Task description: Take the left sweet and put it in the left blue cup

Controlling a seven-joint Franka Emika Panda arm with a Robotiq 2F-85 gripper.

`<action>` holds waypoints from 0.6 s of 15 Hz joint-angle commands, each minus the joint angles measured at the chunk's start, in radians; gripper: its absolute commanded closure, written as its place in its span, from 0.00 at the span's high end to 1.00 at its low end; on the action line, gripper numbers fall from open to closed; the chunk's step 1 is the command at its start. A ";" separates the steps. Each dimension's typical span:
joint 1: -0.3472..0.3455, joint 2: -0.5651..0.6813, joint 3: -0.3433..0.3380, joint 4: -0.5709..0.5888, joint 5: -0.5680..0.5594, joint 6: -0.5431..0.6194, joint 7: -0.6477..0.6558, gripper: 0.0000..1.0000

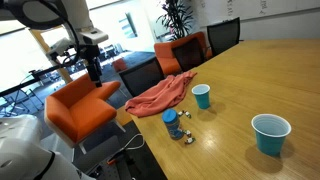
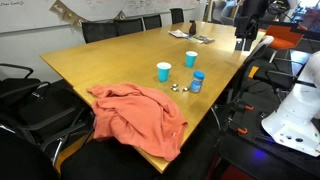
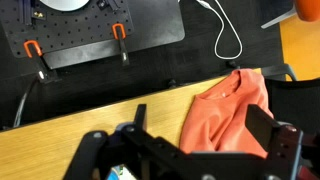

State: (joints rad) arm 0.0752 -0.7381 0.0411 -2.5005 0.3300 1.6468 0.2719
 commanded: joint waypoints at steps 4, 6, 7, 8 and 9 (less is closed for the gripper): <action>-0.028 0.000 0.021 0.003 0.012 -0.008 -0.014 1.00; -0.028 0.000 0.021 0.003 0.012 -0.008 -0.014 1.00; -0.036 0.026 0.025 0.011 0.008 0.016 -0.009 1.00; -0.045 0.069 0.030 0.024 0.004 0.048 -0.006 1.00; -0.052 0.099 0.037 0.029 -0.002 0.088 -0.007 1.00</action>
State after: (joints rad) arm 0.0619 -0.7287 0.0478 -2.5002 0.3300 1.6640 0.2699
